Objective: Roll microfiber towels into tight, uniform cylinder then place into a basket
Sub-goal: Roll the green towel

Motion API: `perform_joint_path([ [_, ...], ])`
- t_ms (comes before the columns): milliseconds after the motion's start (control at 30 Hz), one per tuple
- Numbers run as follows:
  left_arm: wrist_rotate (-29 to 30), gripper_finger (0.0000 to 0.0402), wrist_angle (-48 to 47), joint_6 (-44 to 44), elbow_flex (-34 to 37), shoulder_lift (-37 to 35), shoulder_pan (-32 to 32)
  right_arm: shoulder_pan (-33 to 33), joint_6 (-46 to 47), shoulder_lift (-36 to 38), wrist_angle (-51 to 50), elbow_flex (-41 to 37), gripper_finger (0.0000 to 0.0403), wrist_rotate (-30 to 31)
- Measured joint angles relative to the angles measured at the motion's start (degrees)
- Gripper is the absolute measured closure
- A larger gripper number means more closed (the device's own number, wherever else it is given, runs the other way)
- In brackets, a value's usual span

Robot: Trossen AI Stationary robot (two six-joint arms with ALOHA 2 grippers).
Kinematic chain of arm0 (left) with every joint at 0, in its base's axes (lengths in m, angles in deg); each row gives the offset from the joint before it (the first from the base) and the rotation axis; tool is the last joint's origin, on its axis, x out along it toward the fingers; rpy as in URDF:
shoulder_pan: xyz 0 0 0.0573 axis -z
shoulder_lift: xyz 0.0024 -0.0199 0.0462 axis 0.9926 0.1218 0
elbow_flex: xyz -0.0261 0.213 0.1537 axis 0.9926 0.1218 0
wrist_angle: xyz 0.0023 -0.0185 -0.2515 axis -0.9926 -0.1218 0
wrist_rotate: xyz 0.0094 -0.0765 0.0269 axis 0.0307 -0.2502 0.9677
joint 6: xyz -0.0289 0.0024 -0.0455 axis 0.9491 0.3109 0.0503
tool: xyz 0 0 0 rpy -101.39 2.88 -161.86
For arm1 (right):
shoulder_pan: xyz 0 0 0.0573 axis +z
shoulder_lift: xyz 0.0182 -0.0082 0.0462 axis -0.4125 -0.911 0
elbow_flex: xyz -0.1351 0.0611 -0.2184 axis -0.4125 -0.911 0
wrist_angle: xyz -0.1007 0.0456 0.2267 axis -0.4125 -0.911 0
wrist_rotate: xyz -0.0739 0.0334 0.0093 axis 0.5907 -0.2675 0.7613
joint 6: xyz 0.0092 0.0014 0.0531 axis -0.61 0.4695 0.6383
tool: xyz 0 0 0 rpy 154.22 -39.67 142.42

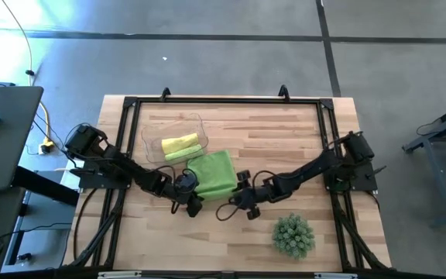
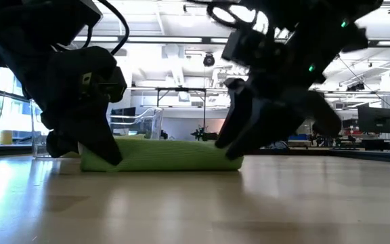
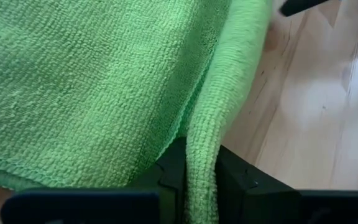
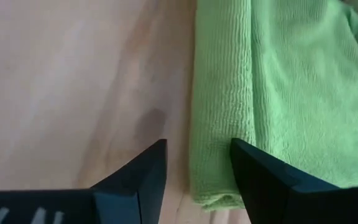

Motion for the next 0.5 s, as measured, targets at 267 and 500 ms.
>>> perform_joint_path([
  [267, -0.18, 0.035, 0.27, -1.71, 0.02, -0.07, -0.02, -2.15, 1.59, -4.21, 1.44, 0.2, 0.0234, -1.36],
  [500, -3.18, 0.0314, -4.5, -10.94, 0.28, -5.0, -0.07, -3.08, 6.16, -4.69, 0.59, 0.22, 0.0234, -4.46],
])
